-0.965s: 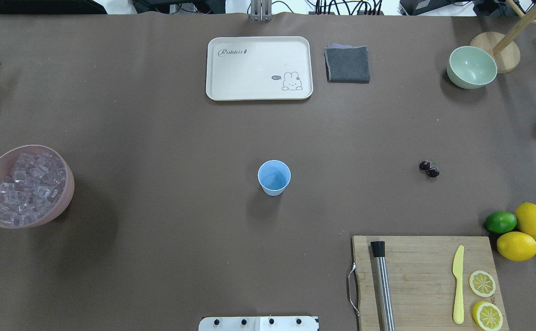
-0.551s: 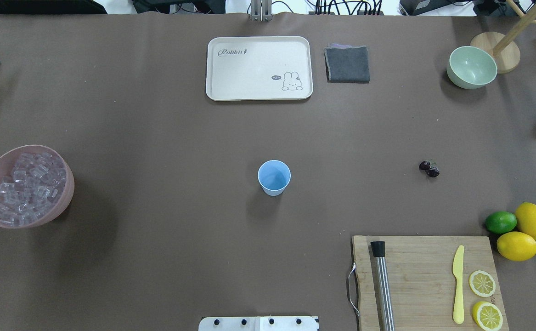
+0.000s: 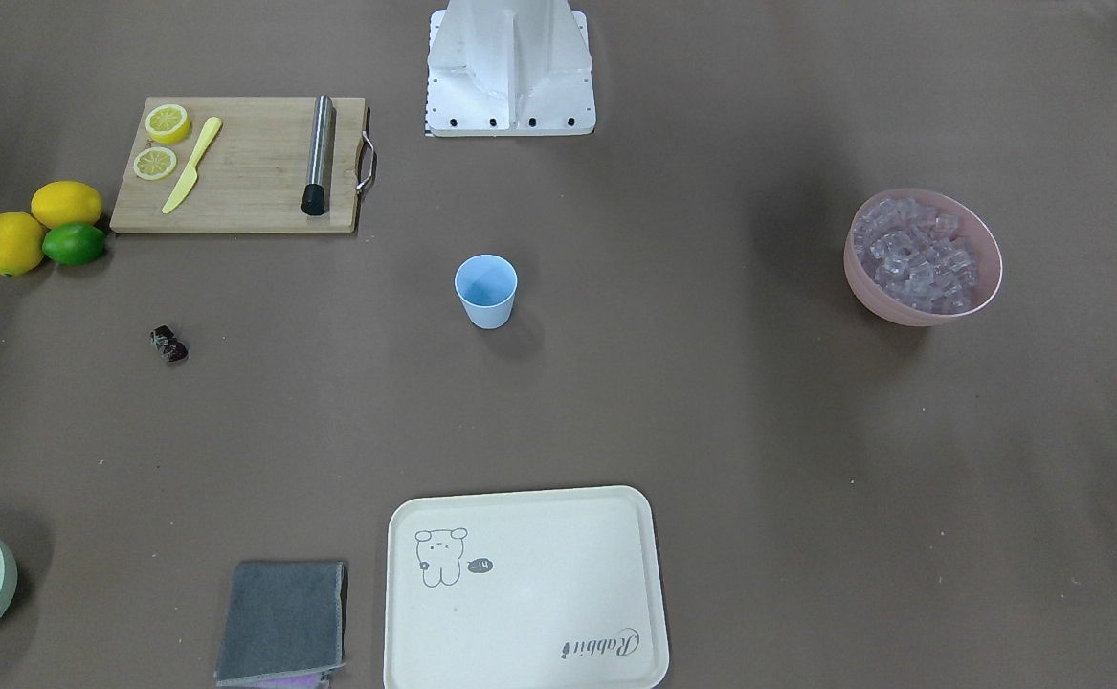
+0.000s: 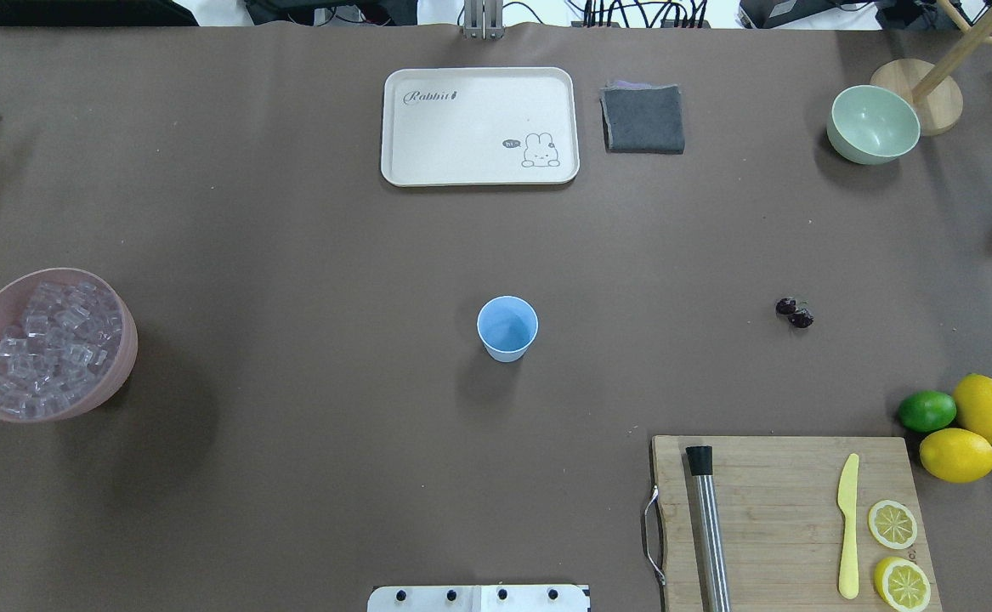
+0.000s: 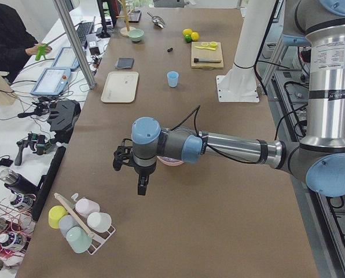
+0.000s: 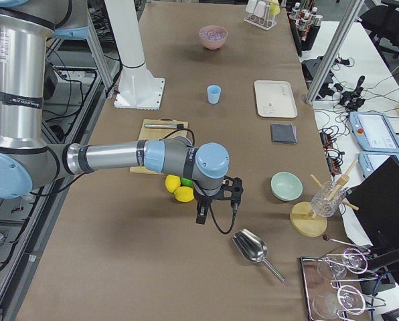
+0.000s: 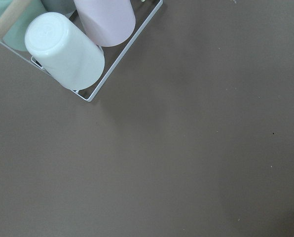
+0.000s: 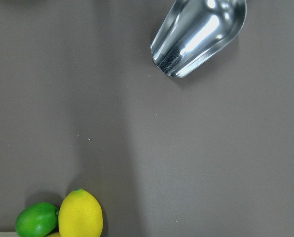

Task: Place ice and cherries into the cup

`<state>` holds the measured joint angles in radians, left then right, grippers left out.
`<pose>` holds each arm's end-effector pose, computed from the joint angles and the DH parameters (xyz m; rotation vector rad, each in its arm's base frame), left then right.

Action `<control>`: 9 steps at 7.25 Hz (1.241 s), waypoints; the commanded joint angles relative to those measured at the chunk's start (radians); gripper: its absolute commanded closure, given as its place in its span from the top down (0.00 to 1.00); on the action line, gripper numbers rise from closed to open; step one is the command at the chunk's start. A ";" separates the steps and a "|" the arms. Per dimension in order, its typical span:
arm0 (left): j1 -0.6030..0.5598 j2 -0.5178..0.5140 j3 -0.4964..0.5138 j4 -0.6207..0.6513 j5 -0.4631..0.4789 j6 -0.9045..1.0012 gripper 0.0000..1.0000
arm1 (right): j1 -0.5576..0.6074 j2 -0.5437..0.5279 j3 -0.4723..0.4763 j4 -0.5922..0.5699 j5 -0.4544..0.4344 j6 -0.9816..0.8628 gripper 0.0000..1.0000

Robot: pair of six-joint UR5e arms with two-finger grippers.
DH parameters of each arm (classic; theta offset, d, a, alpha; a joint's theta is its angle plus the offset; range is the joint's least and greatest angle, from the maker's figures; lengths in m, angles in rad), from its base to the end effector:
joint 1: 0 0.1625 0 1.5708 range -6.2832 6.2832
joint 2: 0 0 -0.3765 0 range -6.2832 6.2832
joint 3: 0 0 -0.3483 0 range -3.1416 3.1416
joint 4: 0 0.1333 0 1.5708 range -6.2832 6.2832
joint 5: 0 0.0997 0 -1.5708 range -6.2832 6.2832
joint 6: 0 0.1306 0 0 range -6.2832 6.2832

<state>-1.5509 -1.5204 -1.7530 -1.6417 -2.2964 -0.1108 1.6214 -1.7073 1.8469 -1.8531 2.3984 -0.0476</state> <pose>-0.0378 -0.4445 0.5684 0.1461 0.7340 -0.0131 0.0563 -0.3774 0.5887 -0.0938 -0.8318 0.0619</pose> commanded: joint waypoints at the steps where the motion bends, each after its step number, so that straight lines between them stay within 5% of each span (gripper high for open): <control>1: 0.011 -0.004 -0.011 -0.003 -0.001 -0.001 0.98 | 0.000 0.000 0.000 0.000 0.004 0.000 1.00; 6: 0.172 -0.050 -0.288 -0.010 0.000 -0.003 0.98 | 0.002 0.000 0.018 0.000 -0.004 0.000 1.00; 9: 0.251 -0.019 -0.240 -0.172 0.060 -0.041 0.98 | 0.003 -0.001 0.021 0.000 -0.002 0.000 1.00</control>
<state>-1.3206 -1.5699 -1.9995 -1.7136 -2.2542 -0.1344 1.6233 -1.7066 1.8668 -1.8530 2.3957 -0.0469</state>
